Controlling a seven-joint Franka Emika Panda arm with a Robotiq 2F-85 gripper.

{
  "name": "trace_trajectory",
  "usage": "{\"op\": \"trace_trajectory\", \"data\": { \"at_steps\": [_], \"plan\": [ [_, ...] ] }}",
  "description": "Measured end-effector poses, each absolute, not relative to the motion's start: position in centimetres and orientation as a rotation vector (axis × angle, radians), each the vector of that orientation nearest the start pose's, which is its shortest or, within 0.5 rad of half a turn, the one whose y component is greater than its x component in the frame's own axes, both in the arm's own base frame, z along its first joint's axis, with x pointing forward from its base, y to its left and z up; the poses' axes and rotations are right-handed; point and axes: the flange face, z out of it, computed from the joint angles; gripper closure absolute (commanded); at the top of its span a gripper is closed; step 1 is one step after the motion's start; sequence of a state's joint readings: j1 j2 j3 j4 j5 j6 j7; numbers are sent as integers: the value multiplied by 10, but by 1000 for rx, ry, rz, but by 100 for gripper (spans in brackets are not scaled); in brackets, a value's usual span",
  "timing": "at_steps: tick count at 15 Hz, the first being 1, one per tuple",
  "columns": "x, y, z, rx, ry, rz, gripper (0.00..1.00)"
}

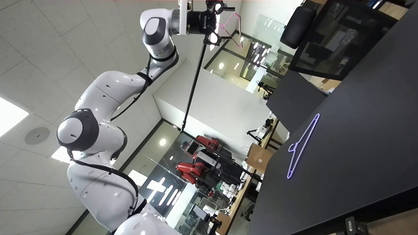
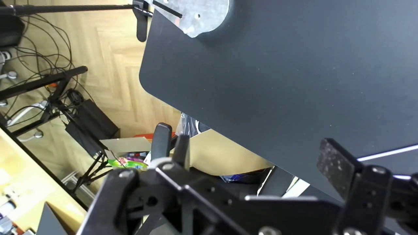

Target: Unhang the pink coat hanger and put it on the table

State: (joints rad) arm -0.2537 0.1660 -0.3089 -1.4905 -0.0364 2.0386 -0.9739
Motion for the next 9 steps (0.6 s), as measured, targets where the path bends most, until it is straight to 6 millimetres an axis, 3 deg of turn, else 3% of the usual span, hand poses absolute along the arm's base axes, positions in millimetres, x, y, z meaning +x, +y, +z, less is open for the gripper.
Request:
{"op": "trace_trajectory", "data": {
  "at_steps": [2,9],
  "plan": [
    [551,-336,633,-3362,-692,-390,0],
    [558,-337,627,-3356,-676,-379,0]
  ]
}}
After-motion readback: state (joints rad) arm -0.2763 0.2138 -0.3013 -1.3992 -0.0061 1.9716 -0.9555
